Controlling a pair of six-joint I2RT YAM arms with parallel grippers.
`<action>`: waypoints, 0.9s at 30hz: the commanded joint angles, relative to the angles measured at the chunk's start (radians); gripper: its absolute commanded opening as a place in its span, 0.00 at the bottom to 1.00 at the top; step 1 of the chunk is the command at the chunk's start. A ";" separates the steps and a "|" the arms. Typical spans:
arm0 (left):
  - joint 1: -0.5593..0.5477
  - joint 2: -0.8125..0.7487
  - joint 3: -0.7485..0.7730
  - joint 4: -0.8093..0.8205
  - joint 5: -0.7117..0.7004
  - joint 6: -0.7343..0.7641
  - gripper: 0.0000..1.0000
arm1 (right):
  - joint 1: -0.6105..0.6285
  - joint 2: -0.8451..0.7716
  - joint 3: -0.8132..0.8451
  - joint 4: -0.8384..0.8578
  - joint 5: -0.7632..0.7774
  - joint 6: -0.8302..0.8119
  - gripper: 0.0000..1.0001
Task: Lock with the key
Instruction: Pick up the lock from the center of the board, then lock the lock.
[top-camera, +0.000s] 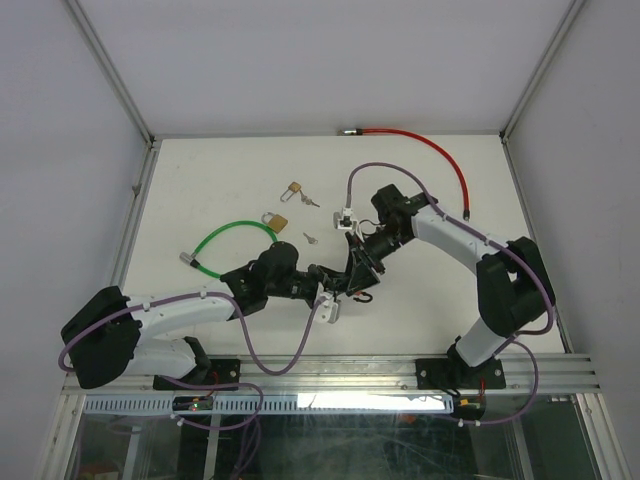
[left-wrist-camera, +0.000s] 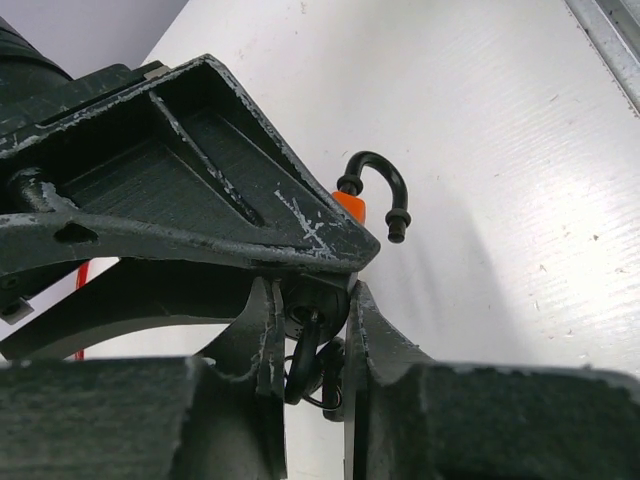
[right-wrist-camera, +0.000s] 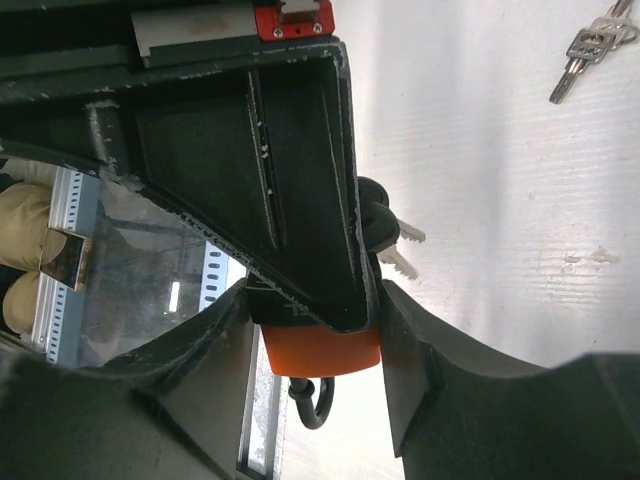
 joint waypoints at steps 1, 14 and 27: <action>-0.009 0.000 0.044 0.019 0.016 0.000 0.00 | 0.011 -0.010 0.058 0.004 -0.049 -0.013 0.17; -0.008 -0.103 -0.066 0.156 -0.040 -0.163 0.00 | -0.062 -0.142 0.019 0.056 -0.033 -0.007 0.78; -0.006 -0.267 -0.279 0.552 -0.230 -0.736 0.00 | -0.275 -0.534 -0.312 0.529 -0.215 0.137 1.00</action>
